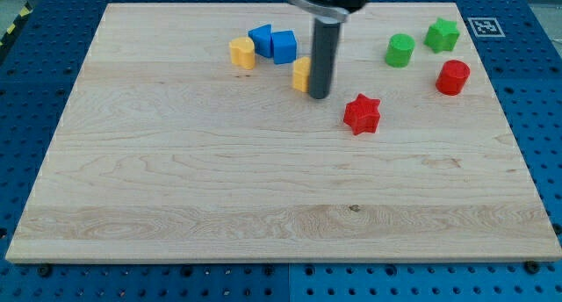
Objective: Push the yellow hexagon below the blue cube
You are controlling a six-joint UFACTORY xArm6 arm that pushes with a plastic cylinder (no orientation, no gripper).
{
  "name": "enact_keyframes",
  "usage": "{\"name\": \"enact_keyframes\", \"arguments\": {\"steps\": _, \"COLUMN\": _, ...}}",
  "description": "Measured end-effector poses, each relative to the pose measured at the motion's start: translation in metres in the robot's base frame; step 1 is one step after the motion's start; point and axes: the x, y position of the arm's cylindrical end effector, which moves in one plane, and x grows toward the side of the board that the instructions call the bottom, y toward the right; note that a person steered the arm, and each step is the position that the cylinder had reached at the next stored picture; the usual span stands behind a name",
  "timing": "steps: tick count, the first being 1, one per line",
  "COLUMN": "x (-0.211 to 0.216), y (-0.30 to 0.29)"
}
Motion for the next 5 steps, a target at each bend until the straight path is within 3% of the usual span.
{"name": "enact_keyframes", "arguments": {"steps": 1, "x": -0.006, "y": -0.044}}
{"name": "enact_keyframes", "arguments": {"steps": 2, "x": -0.008, "y": -0.049}}
{"name": "enact_keyframes", "arguments": {"steps": 4, "x": 0.006, "y": 0.009}}
{"name": "enact_keyframes", "arguments": {"steps": 5, "x": -0.016, "y": 0.011}}
